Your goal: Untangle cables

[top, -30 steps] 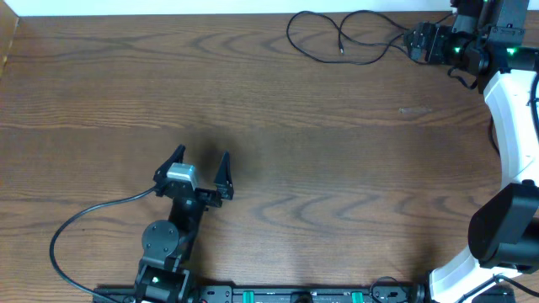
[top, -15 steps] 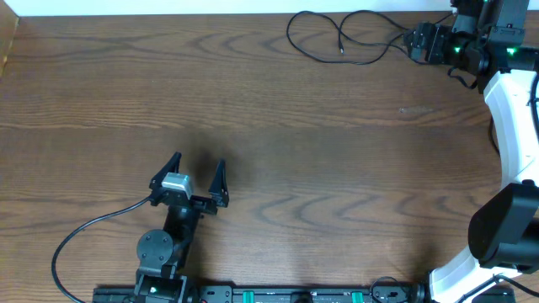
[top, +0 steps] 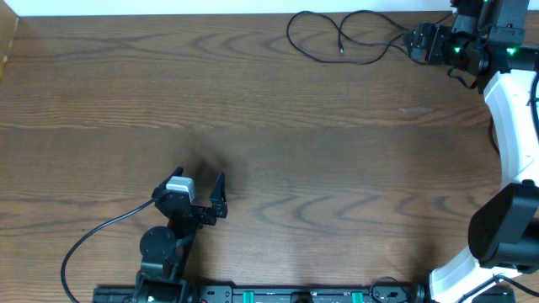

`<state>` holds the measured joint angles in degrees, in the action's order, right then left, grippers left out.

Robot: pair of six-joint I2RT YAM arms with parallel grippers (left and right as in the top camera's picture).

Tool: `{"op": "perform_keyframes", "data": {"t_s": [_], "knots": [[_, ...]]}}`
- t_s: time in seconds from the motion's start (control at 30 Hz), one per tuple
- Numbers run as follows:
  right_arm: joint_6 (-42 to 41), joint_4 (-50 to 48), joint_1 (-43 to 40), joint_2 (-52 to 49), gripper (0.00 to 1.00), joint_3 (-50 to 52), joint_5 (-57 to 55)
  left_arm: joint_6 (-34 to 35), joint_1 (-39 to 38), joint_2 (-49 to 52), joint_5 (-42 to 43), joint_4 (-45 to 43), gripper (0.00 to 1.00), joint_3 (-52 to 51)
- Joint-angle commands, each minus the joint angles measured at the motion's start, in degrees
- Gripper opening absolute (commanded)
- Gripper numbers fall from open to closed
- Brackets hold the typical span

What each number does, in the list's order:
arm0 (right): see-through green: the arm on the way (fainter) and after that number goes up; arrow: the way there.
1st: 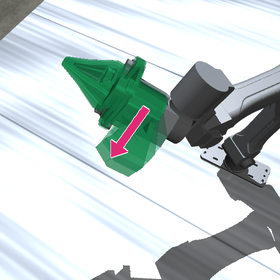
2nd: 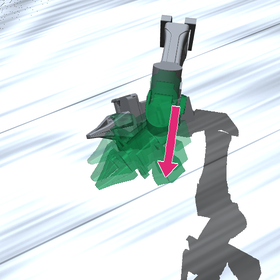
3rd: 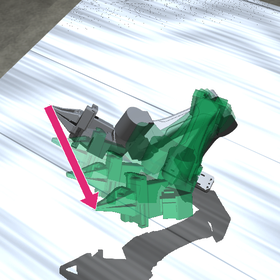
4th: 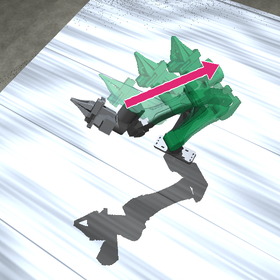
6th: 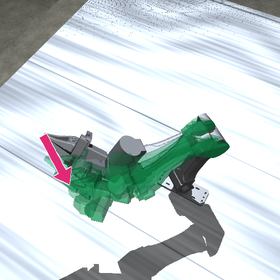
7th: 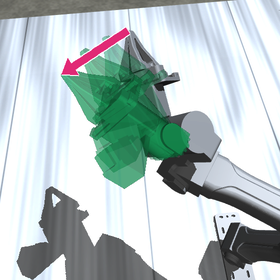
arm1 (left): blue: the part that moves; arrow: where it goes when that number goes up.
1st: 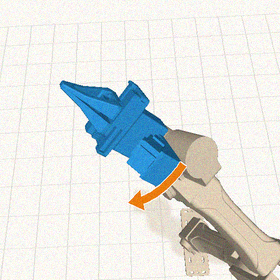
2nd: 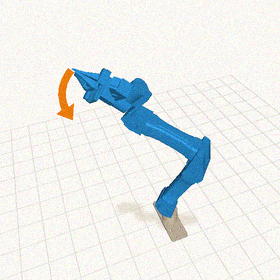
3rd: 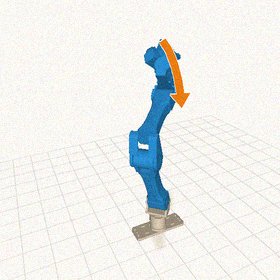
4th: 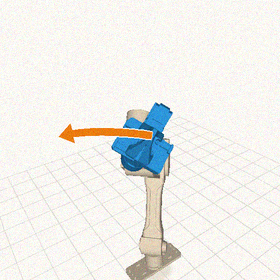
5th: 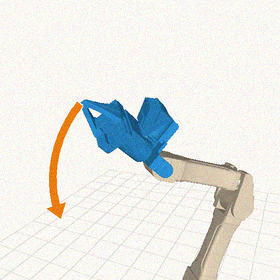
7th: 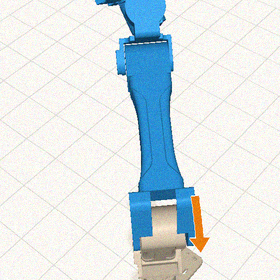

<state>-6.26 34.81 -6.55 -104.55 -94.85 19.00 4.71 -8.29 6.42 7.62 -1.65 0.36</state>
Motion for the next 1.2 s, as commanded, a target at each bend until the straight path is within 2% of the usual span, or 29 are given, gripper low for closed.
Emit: {"op": "perform_keyframes", "data": {"t_s": [0.0,0.1,1.17], "knots": [[0.79,-0.02,0.17,-0.04,0.99,-0.09,-0.26,0.11,0.31,-3.89,0.35,4.52,0.93,-0.13],[0.76,-0.04,0.15,-0.04,0.99,-0.09,-0.26,0.11,0.31,-6.45,0.33,5.03,0.93,-0.13],[0.79,-0.04,0.17,-0.04,0.99,-0.09,-0.26,-1.18,0.31,-6.34,0.74,5.05,0.93,-0.13]]}}
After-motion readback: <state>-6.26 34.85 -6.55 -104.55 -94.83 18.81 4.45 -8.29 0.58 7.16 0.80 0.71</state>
